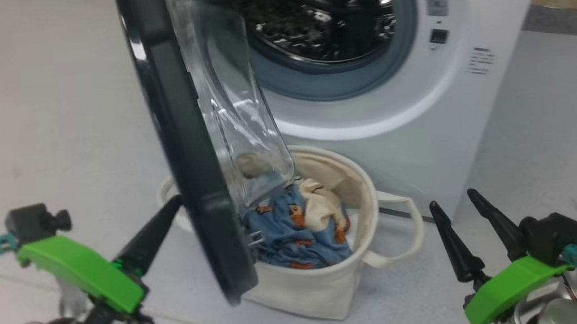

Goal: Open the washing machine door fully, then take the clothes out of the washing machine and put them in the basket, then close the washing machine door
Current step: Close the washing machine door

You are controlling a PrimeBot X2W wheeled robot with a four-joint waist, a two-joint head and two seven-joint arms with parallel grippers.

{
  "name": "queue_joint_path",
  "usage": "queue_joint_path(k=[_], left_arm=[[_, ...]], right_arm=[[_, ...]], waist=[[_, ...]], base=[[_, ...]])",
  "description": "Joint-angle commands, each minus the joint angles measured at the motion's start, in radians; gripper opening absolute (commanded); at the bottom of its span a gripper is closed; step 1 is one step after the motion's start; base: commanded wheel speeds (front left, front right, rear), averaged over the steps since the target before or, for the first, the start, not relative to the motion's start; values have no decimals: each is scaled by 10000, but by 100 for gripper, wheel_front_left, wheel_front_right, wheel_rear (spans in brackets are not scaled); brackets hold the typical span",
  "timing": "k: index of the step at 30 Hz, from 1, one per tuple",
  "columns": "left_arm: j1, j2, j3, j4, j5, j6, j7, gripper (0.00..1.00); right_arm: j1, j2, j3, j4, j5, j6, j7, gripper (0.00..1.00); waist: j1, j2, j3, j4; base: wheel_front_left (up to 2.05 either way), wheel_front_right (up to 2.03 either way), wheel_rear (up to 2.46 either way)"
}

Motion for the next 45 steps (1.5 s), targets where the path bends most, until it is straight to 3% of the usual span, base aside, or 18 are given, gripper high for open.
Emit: queue_joint_path(k=[1,10,17,28,36,37,38,39,40,45], left_arm=[[-219,-15,175,-614,233,-56,-314,0],[-230,-691,-204,-609,602,-197,-1296,0],[-503,-743,-105,-301,915,-286,-2252,0],[-1186,-187,261,368,1019,-337,-3187,0],[-1189,323,436,635,1093,-345,-3689,0],[-1161,394,448,624,1156,-346,-3823,7],[-1104,487,438,621,1253,-346,-3944,60],[-1031,601,420,628,1400,-346,-4076,90],[-947,708,423,665,1563,-347,-4230,100],[-224,1355,440,779,2796,-347,-5571,100]], right_arm=[[-88,-38,6,-266,-40,10,-122,100],[-168,-127,-331,-450,-127,10,-122,100],[-284,-55,-633,-624,-136,10,-122,100],[-547,265,-937,-730,-135,10,-122,100],[-604,359,-913,-634,-125,10,-122,100],[-624,349,-892,-633,-138,10,-122,100],[-642,340,-870,-643,-147,10,-122,100],[-658,329,-859,-657,-157,10,-122,100],[-661,313,-859,-662,-170,10,-122,100],[-514,180,-952,-622,-234,10,-122,100]], waist=[[0,0,-31,-453],[0,0,342,-1837],[0,0,849,-3311],[0,0,1375,-5268],[0,0,1259,-5646],[0,0,1221,-5641],[0,0,1184,-5635],[0,0,1133,-5623],[0,0,1068,-5603],[0,0,654,-5419]], base=[[0,0,0],[0,0,0],[0,0,0],[0,0,0],[0,0,0],[0,0,0],[0,0,0],[0,0,0],[0,0,0],[0,0,0]])
